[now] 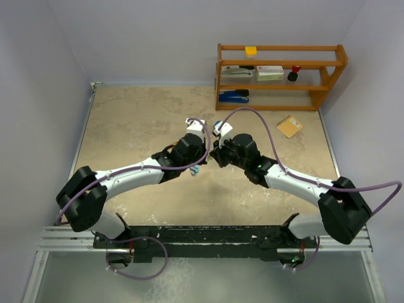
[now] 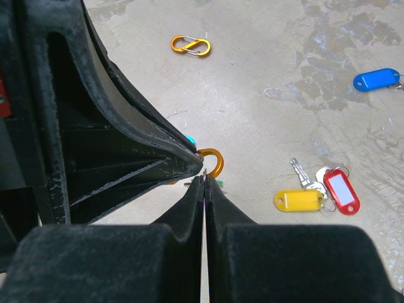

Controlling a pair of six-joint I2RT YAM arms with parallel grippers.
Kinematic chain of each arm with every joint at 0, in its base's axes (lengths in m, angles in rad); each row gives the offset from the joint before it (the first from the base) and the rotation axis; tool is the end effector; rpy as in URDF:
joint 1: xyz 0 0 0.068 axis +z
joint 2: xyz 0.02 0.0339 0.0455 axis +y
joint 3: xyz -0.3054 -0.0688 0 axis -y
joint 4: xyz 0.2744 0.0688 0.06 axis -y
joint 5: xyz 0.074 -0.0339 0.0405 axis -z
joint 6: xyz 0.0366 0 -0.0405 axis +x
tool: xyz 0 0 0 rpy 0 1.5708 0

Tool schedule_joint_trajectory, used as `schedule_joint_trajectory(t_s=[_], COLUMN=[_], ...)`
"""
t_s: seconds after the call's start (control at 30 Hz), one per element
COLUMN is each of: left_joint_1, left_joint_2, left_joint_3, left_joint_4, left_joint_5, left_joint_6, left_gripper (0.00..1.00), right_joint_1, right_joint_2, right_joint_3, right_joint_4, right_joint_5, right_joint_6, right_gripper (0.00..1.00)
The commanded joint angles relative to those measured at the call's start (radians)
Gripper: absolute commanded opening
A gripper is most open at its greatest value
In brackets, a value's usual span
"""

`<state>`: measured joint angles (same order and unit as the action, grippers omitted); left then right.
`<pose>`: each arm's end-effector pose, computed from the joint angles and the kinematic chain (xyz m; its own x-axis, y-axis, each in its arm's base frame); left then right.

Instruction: Put the keys on the keyring

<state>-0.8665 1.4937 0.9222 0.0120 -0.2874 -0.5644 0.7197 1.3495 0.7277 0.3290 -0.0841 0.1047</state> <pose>0.2359 -0.2617 0.2621 -0.5981 -0.0883 -0.7966 0.3022 0.8957 -0.3262 0.2362 0.2111 0.2685 -0.2908 -0.1164 -0.9497 -0.6907 0.7124 0.1242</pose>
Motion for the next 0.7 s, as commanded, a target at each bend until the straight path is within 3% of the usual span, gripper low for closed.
schedule_joint_trajectory(t_s=[0.0,0.67], left_joint_1=[-0.008,-0.009], left_joint_2=[-0.044,-0.048], left_joint_3=[0.016,-0.003], left_joint_4=[0.026,-0.014], left_joint_5=[0.027,0.122], left_joint_6=[0.002,0.059], left_gripper=[0.0,0.0], right_joint_1=[0.004,0.003], right_joint_2=[-0.015,-0.051], right_joint_3=[-0.006,-0.033], right_joint_4=[0.041,0.045], right_joint_5=[0.034,0.07], right_joint_6=[-0.011,-0.02], right_gripper=[0.0,0.0])
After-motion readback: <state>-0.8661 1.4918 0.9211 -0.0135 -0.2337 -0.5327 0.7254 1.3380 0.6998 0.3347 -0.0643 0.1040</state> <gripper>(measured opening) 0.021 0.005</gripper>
